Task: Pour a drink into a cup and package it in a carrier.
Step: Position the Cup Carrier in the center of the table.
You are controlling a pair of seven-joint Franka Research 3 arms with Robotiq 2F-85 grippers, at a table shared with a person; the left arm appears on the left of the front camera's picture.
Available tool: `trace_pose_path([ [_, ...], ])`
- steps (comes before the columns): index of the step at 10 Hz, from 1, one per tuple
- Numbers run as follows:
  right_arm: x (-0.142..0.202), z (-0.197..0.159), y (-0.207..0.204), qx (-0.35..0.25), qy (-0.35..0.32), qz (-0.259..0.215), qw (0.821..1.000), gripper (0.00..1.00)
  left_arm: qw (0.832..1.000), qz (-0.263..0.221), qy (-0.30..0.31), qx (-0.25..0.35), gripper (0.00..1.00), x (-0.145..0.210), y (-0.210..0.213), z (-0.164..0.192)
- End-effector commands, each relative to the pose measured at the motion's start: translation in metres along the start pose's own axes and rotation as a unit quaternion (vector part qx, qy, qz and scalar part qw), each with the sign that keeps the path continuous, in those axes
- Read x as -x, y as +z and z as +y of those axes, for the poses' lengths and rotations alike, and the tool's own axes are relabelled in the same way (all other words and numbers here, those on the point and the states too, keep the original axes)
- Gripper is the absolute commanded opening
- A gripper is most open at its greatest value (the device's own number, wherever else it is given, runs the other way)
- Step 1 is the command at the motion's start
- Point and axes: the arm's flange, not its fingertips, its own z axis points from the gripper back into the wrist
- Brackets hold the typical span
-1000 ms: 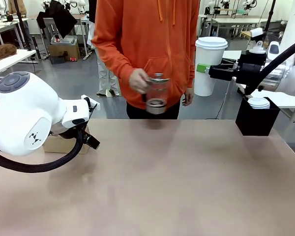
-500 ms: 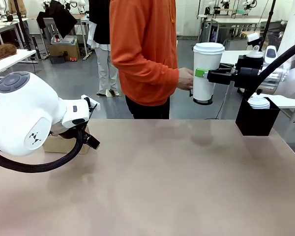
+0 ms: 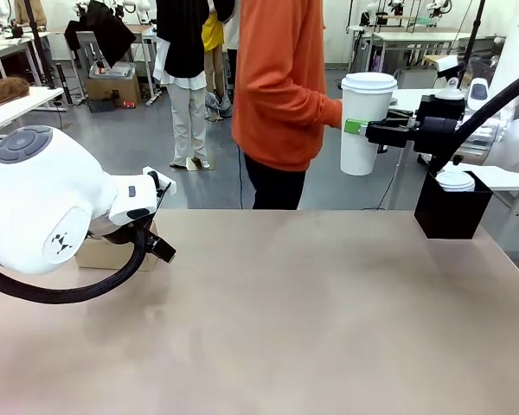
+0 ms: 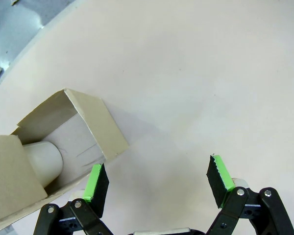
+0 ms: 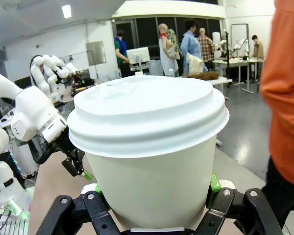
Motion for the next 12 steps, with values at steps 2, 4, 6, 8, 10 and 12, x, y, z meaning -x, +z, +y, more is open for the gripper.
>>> trace_pose_path([
  [2,-0.005,0.001,-0.002,0.0,0.006,-0.007,1.0,0.81,1.0,0.0,0.0,0.0,1.0,0.0,0.0,0.0],
  [4,-0.005,0.001,-0.002,0.0,0.006,-0.007,1.0,0.81,1.0,0.008,0.021,-0.018,1.0,-0.022,0.036,0.0],
  [6,-0.005,0.001,-0.002,0.0,0.006,-0.007,1.0,0.81,0.999,0.011,0.043,-0.014,1.0,-0.045,0.083,0.001],
  [8,-0.005,0.001,-0.002,0.0,0.006,-0.007,1.0,0.81,0.995,0.017,0.094,-0.013,1.0,-0.072,0.133,0.014],
  [10,-0.005,0.001,-0.002,0.0,0.006,-0.007,1.0,0.81,0.988,0.03,0.147,-0.045,1.0,-0.096,0.166,0.049],
  [12,-0.005,0.001,-0.002,0.0,0.006,-0.007,1.0,0.81,0.978,0.042,0.195,-0.065,1.0,-0.109,0.165,0.088],
])
